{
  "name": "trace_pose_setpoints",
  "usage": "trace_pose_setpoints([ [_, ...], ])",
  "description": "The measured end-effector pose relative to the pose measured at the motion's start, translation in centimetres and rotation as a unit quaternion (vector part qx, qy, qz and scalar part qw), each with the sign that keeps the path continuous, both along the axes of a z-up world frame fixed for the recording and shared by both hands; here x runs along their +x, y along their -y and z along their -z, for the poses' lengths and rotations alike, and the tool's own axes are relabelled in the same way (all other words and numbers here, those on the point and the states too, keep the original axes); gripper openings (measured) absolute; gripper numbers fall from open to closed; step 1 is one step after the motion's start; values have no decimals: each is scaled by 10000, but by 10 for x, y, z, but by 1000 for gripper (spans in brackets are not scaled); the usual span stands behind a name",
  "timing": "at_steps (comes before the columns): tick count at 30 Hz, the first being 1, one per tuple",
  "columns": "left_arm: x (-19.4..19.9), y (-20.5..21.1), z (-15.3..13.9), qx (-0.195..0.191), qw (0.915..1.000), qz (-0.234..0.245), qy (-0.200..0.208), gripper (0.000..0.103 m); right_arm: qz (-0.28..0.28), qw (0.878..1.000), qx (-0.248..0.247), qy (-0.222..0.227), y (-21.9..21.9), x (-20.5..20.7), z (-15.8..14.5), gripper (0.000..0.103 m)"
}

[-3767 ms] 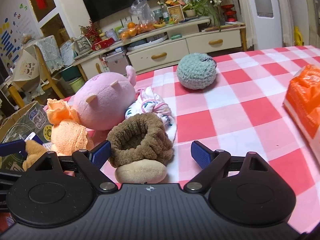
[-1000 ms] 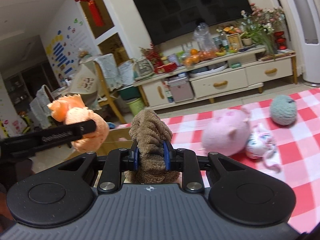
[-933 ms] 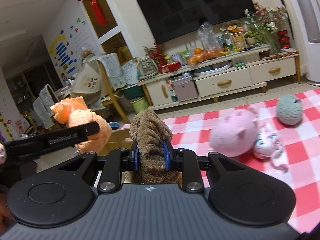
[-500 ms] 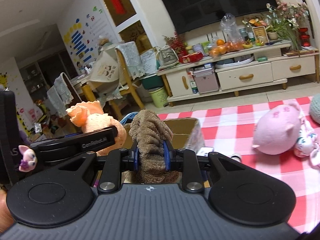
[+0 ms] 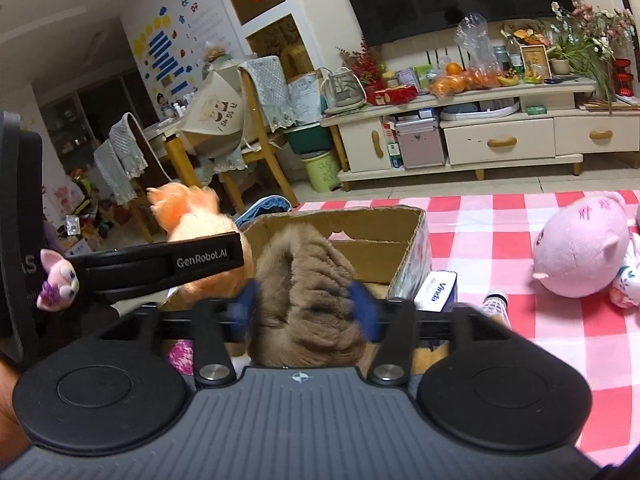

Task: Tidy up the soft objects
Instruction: 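Carry both held toys over the cardboard box and open both tools to drop them, then move both open tools back toward the teddy bear and white cloth bundle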

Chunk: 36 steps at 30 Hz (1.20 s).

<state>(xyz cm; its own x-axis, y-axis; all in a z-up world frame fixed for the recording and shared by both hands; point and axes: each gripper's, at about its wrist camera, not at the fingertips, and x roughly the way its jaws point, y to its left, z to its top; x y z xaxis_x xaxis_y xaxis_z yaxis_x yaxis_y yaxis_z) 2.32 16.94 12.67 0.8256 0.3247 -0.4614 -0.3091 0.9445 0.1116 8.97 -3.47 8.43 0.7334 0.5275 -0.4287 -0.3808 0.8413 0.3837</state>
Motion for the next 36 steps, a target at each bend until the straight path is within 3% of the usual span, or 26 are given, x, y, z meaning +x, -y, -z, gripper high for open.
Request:
trace_pose_setpoints([
  [2, -1, 1, -1, 33, 10000, 0, 18, 80, -13, 10000, 74, 10, 3, -5, 0, 79],
  [4, -1, 2, -1, 45, 10000, 6, 9, 81, 48, 9999, 89, 41, 6, -8, -2, 88],
  [9, -1, 3, -1, 64, 10000, 42, -3, 82, 216, 9996, 142, 130, 18, -18, -6, 99],
  [36, 0, 53, -4, 348, 9985, 417, -34, 86, 781, 9964, -14, 315, 56, -45, -4, 101],
])
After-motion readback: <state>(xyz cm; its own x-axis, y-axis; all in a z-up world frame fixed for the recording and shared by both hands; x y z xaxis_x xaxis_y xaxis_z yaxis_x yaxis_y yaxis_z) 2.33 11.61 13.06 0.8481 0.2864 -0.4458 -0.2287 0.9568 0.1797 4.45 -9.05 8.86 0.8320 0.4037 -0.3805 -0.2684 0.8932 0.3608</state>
